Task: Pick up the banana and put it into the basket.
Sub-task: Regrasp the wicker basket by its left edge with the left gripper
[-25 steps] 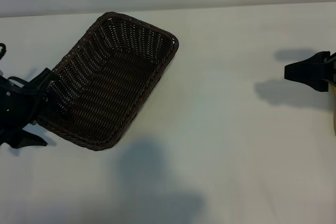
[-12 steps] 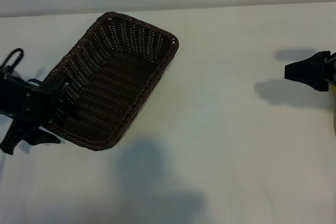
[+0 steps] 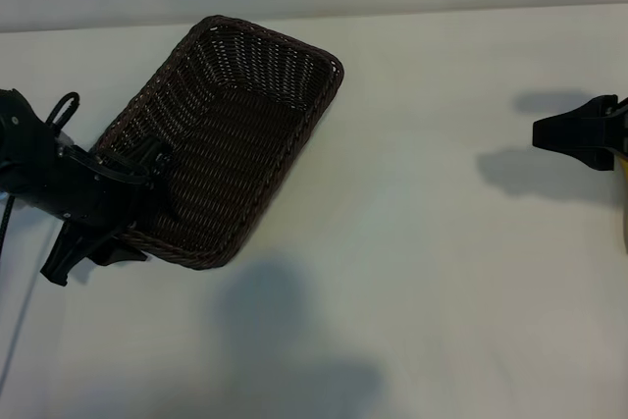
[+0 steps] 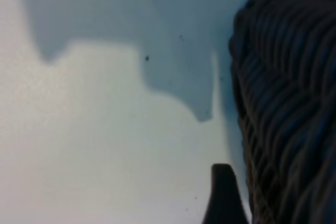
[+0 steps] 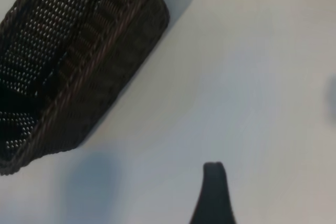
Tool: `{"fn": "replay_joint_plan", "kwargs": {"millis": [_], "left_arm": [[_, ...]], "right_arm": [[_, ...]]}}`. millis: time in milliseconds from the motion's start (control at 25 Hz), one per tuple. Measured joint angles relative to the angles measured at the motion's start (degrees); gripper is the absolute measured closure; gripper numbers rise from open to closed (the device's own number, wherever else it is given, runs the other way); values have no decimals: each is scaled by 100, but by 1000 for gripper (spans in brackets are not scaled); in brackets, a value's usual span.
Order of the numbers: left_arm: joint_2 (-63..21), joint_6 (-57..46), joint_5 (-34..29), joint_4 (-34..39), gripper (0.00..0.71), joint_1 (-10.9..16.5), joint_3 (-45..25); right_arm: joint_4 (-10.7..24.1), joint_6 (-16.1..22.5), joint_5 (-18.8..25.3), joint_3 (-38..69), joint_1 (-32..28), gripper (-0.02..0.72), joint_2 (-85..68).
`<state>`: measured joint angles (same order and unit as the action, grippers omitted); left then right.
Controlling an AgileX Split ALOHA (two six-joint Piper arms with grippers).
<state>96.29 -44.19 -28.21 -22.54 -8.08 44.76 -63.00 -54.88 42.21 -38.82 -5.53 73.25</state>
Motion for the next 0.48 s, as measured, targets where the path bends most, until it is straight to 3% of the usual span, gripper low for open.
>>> {"fn": "replay_joint_plan", "kwargs": {"millis": [120, 280, 480], "left_arm": [[0, -183, 3, 105, 294, 0, 0], [0, -325, 4, 125, 530, 0, 0], [0, -340, 61, 203, 550, 0, 15]], "right_arm": [[0, 0, 0, 0, 0, 133, 0], [0, 0, -6, 0, 0, 133, 0], [1, 0, -6, 0, 0, 133, 0]]}}
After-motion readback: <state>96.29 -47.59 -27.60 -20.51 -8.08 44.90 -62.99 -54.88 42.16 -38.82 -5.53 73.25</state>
